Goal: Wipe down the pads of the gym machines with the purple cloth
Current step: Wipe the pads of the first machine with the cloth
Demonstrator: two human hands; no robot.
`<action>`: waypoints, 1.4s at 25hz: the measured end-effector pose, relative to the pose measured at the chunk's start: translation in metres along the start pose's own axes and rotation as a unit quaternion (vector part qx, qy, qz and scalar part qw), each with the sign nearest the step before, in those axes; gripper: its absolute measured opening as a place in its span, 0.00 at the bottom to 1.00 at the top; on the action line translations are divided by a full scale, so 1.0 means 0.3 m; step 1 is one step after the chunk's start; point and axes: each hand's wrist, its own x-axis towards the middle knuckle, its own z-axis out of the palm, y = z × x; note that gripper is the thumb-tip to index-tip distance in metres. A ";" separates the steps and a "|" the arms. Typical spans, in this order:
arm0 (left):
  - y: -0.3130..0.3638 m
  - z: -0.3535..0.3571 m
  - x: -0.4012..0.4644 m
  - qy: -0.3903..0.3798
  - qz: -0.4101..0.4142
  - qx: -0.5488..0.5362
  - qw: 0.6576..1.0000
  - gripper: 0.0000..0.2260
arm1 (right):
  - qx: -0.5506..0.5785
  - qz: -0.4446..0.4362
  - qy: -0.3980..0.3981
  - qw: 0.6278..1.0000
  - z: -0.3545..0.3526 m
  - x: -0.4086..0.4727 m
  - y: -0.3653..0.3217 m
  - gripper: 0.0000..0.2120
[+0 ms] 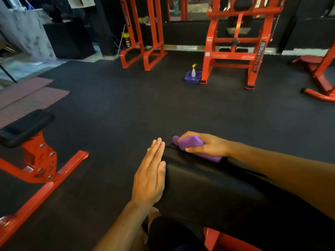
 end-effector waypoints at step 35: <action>0.227 0.035 0.190 -0.257 0.124 0.161 0.945 0.49 | -0.058 0.157 0.054 0.984 -0.078 -0.477 0.044 0.16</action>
